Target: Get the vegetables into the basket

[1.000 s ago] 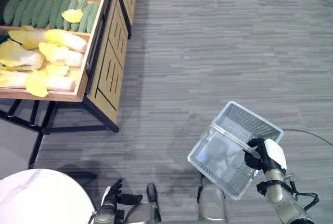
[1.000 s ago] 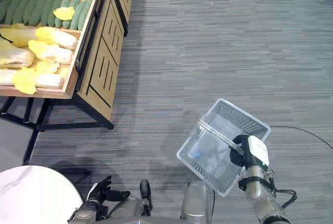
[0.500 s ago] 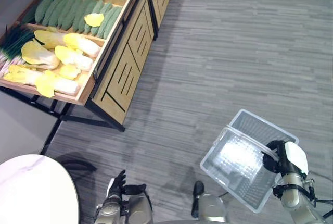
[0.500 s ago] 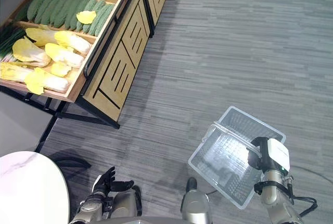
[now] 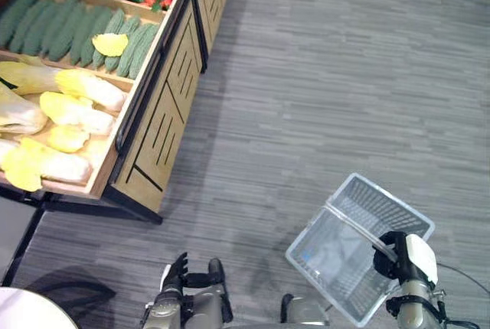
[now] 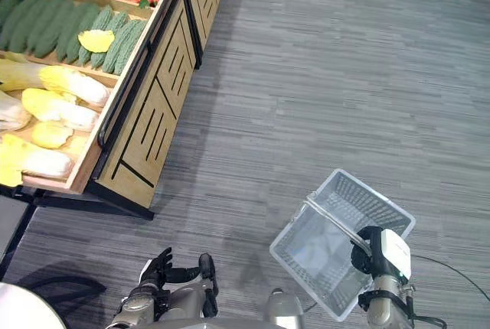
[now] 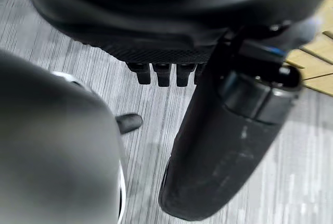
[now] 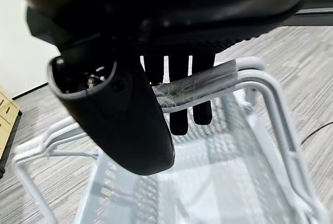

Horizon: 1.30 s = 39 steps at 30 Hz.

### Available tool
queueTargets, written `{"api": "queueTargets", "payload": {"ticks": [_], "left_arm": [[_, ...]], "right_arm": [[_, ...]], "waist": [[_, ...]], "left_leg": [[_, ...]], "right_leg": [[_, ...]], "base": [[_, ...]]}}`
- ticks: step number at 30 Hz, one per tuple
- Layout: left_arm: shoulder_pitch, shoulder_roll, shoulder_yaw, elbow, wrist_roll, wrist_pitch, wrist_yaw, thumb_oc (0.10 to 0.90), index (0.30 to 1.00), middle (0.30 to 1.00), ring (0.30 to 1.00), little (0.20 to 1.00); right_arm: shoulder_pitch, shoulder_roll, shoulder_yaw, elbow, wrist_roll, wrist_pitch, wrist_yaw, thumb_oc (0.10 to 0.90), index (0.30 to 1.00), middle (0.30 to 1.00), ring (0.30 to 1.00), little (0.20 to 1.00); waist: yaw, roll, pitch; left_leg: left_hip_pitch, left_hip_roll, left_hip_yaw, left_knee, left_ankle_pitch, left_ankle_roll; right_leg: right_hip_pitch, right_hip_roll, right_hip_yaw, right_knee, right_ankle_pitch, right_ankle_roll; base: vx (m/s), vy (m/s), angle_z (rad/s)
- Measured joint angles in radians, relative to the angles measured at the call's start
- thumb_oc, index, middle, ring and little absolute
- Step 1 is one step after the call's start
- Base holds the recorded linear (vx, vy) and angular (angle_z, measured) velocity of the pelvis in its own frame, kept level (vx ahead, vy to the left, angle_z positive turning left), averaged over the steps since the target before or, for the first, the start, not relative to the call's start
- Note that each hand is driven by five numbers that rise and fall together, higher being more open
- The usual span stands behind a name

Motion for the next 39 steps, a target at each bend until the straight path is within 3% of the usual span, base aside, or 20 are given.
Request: {"api": "queueTargets", "payload": {"ticks": [1, 2, 3, 4, 5, 6, 7, 9, 10, 13, 15, 18, 19, 20, 21, 22, 23, 25, 28, 39], "left_arm": [[-0.002, 0.007, -0.008, -0.002, 0.000, 0.001, 0.002, 0.900, 1.000, 1.000, 1.000, 1.000], [-0.002, 0.042, -0.019, 0.002, -0.006, 0.006, 0.003, 0.900, 1.000, 1.000, 1.000, 1.000], [0.013, 0.062, 0.009, 0.006, -0.008, 0.011, 0.005, 0.900, 1.000, 1.000, 1.000, 1.000], [0.022, 0.062, 0.006, 0.006, -0.008, 0.012, 0.003, 0.900, 1.000, 1.000, 1.000, 1.000], [0.021, 0.056, -0.028, 0.003, -0.009, 0.020, 0.005, 0.900, 1.000, 1.000, 1.000, 1.000], [0.017, 0.056, -0.029, 0.005, -0.008, 0.028, 0.008, 0.900, 1.000, 1.000, 1.000, 1.000], [0.011, 0.054, -0.024, -0.003, -0.008, 0.026, 0.007, 0.900, 1.000, 1.000, 1.000, 1.000], [0.003, 0.056, -0.023, -0.004, -0.006, 0.018, 0.005, 0.900, 1.000, 1.000, 1.000, 1.000], [0.000, 0.056, -0.019, 0.012, -0.005, 0.026, 0.003, 0.900, 1.000, 1.000, 1.000, 1.000], [-0.001, 0.034, -0.014, 0.050, 0.015, 0.028, -0.005, 0.900, 1.000, 1.000, 1.000, 1.000], [0.005, 0.032, -0.015, 0.053, 0.027, 0.028, -0.005, 0.900, 1.000, 1.000, 1.000, 1.000], [0.030, 0.022, -0.023, 0.022, 0.032, 0.021, 0.000, 0.900, 1.000, 1.000, 1.000, 1.000], [0.039, 0.013, -0.023, 0.014, 0.032, 0.021, 0.001, 0.900, 1.000, 1.000, 1.000, 1.000], [0.036, 0.004, -0.024, 0.001, 0.031, 0.022, 0.007, 0.900, 1.000, 1.000, 1.000, 1.000], [0.035, -0.008, -0.022, -0.012, 0.033, 0.017, 0.002, 0.900, 1.000, 1.000, 1.000, 1.000], [0.034, -0.011, -0.025, -0.015, 0.033, 0.008, 0.002, 0.900, 1.000, 1.000, 1.000, 1.000], [0.035, -0.019, -0.026, -0.016, 0.033, -0.001, 0.005, 0.900, 1.000, 1.000, 1.000, 1.000], [0.016, -0.036, -0.027, -0.006, 0.035, 0.014, 0.003, 0.900, 1.000, 1.000, 1.000, 1.000], [0.015, -0.058, -0.027, -0.008, 0.044, 0.011, 0.004, 0.900, 1.000, 1.000, 1.000, 1.000], [0.019, -0.053, -0.033, -0.002, 0.048, 0.012, 0.037, 0.900, 1.000, 1.000, 1.000, 1.000]], "right_arm": [[-0.028, 0.000, -0.003, 0.001, 0.001, 0.004, -0.002, 0.400, 0.300, 0.300, 0.300, 0.300], [-0.080, 0.006, 0.017, -0.002, -0.010, 0.006, 0.000, 0.400, 0.300, 0.300, 0.300, 0.300], [-0.150, 0.039, 0.021, -0.012, -0.008, 0.009, 0.000, 0.400, 0.300, 0.300, 0.300, 0.300], [-0.153, 0.042, 0.024, -0.013, -0.009, 0.009, -0.001, 0.400, 0.300, 0.300, 0.300, 0.300], [-0.166, 0.035, 0.033, -0.012, -0.008, 0.008, 0.000, 0.400, 0.300, 0.300, 0.300, 0.300], [-0.183, 0.035, 0.029, -0.015, -0.009, 0.004, -0.001, 0.400, 0.300, 0.300, 0.300, 0.300], [-0.183, 0.027, 0.030, -0.031, -0.009, 0.001, -0.001, 0.400, 0.300, 0.300, 0.300, 0.300], [-0.158, 0.026, 0.039, -0.041, -0.009, 0.000, 0.001, 0.400, 0.300, 0.300, 0.300, 0.300], [-0.144, 0.026, 0.046, -0.042, -0.009, -0.004, 0.002, 0.400, 0.300, 0.300, 0.300, 0.300], [-0.140, 0.021, 0.046, -0.042, -0.010, -0.018, 0.001, 0.400, 0.300, 0.300, 0.300, 0.300], [-0.132, 0.020, 0.045, -0.030, -0.010, -0.016, 0.001, 0.400, 0.300, 0.300, 0.300, 0.300], [-0.112, 0.016, 0.044, -0.020, -0.009, -0.017, 0.001, 0.400, 0.300, 0.300, 0.300, 0.300], [-0.114, 0.013, 0.044, -0.009, -0.009, -0.019, 0.001, 0.400, 0.300, 0.300, 0.300, 0.300], [-0.125, 0.001, 0.043, 0.026, -0.009, -0.015, 0.006, 0.400, 0.300, 0.300, 0.300, 0.300], [-0.132, -0.007, 0.041, 0.027, -0.009, -0.008, 0.006, 0.400, 0.300, 0.300, 0.300, 0.300], [-0.129, -0.010, 0.041, 0.026, -0.010, -0.006, 0.006, 0.400, 0.300, 0.300, 0.300, 0.300], [-0.150, -0.036, 0.045, 0.028, -0.010, -0.008, 0.006, 0.400, 0.300, 0.300, 0.300, 0.300], [-0.191, -0.066, 0.044, 0.014, -0.009, -0.011, 0.005, 0.400, 0.300, 0.300, 0.300, 0.300], [-0.179, -0.079, 0.044, -0.004, -0.009, -0.016, 0.001, 0.400, 0.300, 0.300, 0.300, 0.300], [-0.124, -0.077, 0.048, -0.001, -0.014, -0.032, 0.002, 0.400, 0.300, 0.300, 0.300, 0.300]], "waist": [[0.006, -0.001, -0.001], [0.031, -0.007, 0.002], [0.053, 0.001, 0.022], [0.057, -0.005, 0.026], [0.049, 0.003, 0.044], [0.030, 0.048, 0.059], [0.010, 0.080, 0.064], [0.002, 0.067, 0.072], [-0.012, 0.051, 0.079], [-0.041, 0.045, 0.079], [-0.054, 0.041, 0.078], [-0.049, 0.044, 0.059], [-0.041, 0.047, 0.046], [-0.026, 0.062, 0.036], [-0.001, 0.059, 0.036], [0.007, 0.054, 0.038], [0.010, 0.067, 0.032], [0.003, 0.093, 0.038], [-0.028, 0.094, 0.037], [-0.019, 0.098, 0.038]], "left_leg": [[0.001, -0.021, -0.007, 0.000, -0.010, 0.012], [0.005, -0.031, 0.000, 0.021, -0.041, 0.045], [0.055, -0.044, 0.126, 0.077, -0.157, 0.104], [0.087, -0.070, 0.126, 0.071, -0.160, 0.094], [0.121, -0.086, 0.104, 0.049, -0.182, 0.099], [0.120, -0.055, 0.090, 0.039, -0.169, 0.099], [0.122, -0.044, 0.068, 0.023, -0.145, 0.084], [0.144, -0.064, 0.040, -0.009, -0.141, 0.054], [0.175, -0.085, 0.021, -0.026, -0.145, 0.046], [0.233, -0.114, -0.035, -0.047, -0.173, 0.013], [0.303, -0.127, -0.072, -0.053, -0.206, -0.014], [0.358, -0.128, -0.073, -0.052, -0.217, -0.030], [0.364, -0.127, -0.083, -0.046, -0.228, -0.047], [0.349, -0.118, -0.103, 0.033, -0.242, -0.082], [0.305, -0.079, -0.102, 0.130, -0.293, -0.105], [0.312, -0.042, -0.102, 0.109, -0.309, -0.116], [0.298, 0.041, -0.104, 0.059, -0.280, -0.123], [0.263, 0.139, -0.128, 0.050, -0.209, -0.141], [0.272, 0.139, -0.131, 0.049, -0.196, -0.151], [0.268, 0.138, -0.139, 0.048, -0.192, -0.159]], "right_leg": [[-0.033, -0.028, 0.007, 0.046, -0.018, -0.014], [-0.038, -0.038, 0.019, -0.036, 0.077, 0.002], [-0.078, -0.125, -0.057, 0.179, 0.163, 0.032], [-0.092, -0.157, -0.053, 0.235, 0.172, 0.029], [-0.183, -0.161, -0.023, 0.375, 0.111, 0.035], [-0.200, -0.089, -0.017, 0.317, 0.043, 0.024], [-0.223, -0.032, -0.039, 0.211, 0.024, 0.006], [-0.296, 0.032, -0.022, 0.026, 0.022, 0.009], [-0.343, 0.069, -0.011, -0.112, 0.062, -0.011], [-0.390, 0.125, 0.050, -0.246, 0.144, -0.015], [-0.381, 0.150, 0.059, -0.237, 0.187, -0.033], [-0.353, 0.167, -0.036, -0.189, 0.250, -0.125], [-0.336, 0.182, -0.047, -0.178, 0.249, -0.129], [-0.290, 0.198, -0.052, -0.214, 0.246, -0.189], [-0.214, 0.193, -0.055, -0.296, 0.250, -0.192], [-0.180, 0.198, -0.059, -0.324, 0.249, -0.194], [-0.157, 0.220, -0.064, -0.338, 0.230, -0.195], [-0.155, 0.269, -0.045, -0.333, 0.212, -0.195], [-0.151, 0.263, -0.052, -0.315, 0.189, -0.176], [-0.155, 0.254, -0.066, -0.307, 0.166, -0.153]], "base": [[0.16, 0.362, 0.03], [0.27, 0.508, -0.09], [0.42, 0.430, -0.12], [0.40, 0.225, -0.05], [0.38, 0.062, 0.16], [0.26, -0.044, 0.41], [0.26, -0.060, 0.60], [0.24, -0.057, 0.58], [0.34, -0.074, 0.59], [0.36, -0.087, 0.61], [0.22, -0.102, 0.78], [0.18, -0.171, 0.55], [0.19, -0.234, 0.59], [0.13, -0.174, 0.61], [0.20, -0.272, 0.49], [0.15, -0.200, 0.17], [0.14, -0.195, -0.05], [0.13, -0.173, -0.45], [0.07, -0.096, -0.02], [0.03, -0.055, 0.05]]}}
